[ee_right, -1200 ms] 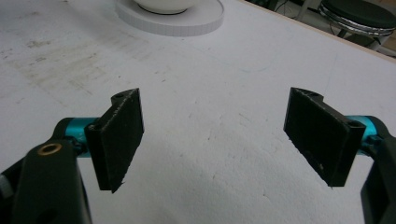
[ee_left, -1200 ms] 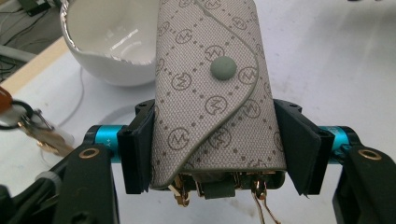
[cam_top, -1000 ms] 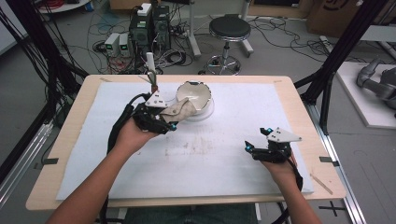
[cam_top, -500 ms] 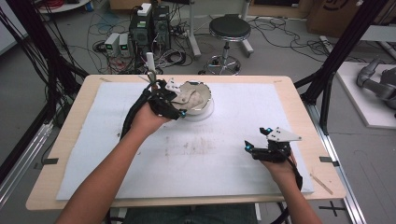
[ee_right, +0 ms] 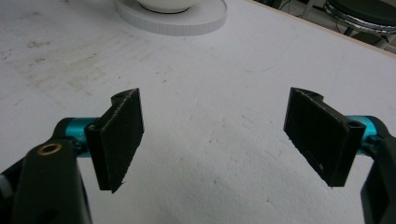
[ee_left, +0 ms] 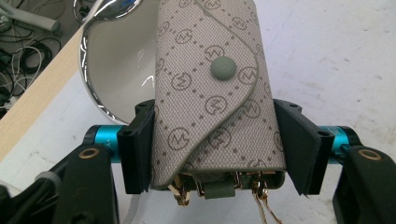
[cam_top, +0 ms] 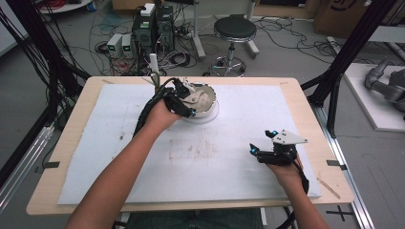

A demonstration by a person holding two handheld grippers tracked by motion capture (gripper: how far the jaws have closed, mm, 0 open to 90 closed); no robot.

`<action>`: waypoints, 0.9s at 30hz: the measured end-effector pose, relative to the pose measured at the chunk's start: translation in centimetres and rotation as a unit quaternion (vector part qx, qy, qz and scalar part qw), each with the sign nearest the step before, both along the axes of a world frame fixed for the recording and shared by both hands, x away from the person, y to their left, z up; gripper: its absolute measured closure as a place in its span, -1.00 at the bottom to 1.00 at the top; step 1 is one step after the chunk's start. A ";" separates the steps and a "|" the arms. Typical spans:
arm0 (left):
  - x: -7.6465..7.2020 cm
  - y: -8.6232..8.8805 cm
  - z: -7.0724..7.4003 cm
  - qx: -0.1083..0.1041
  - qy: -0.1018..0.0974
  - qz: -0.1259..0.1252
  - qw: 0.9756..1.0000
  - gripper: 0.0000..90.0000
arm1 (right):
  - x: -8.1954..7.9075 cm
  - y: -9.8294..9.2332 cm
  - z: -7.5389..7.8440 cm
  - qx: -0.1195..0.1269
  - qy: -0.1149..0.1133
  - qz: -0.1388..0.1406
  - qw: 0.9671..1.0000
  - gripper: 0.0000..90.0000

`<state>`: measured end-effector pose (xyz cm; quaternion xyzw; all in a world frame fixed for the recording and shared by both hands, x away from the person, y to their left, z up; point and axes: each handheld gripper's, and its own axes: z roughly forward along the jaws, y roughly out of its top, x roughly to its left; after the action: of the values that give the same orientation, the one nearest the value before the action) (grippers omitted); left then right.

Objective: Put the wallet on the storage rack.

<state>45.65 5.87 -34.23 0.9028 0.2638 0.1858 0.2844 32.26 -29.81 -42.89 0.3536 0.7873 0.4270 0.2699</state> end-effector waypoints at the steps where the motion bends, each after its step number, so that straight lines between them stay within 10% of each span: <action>1: 0.1 -0.2 0.0 0.003 0.002 0.001 1.000 -0.21 | 0.0 0.0 0.0 0.000 0.001 -0.002 1.000 -0.55; 27: 3.6 -1.9 -1.2 0.022 0.015 0.031 0.999 -0.23 | 0.0 0.2 -0.1 -0.003 0.003 0.003 1.000 -0.55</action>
<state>49.26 3.93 -35.44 0.9029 0.2917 0.1870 0.2543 32.24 -29.61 -42.96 0.3517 0.7901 0.4248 0.2675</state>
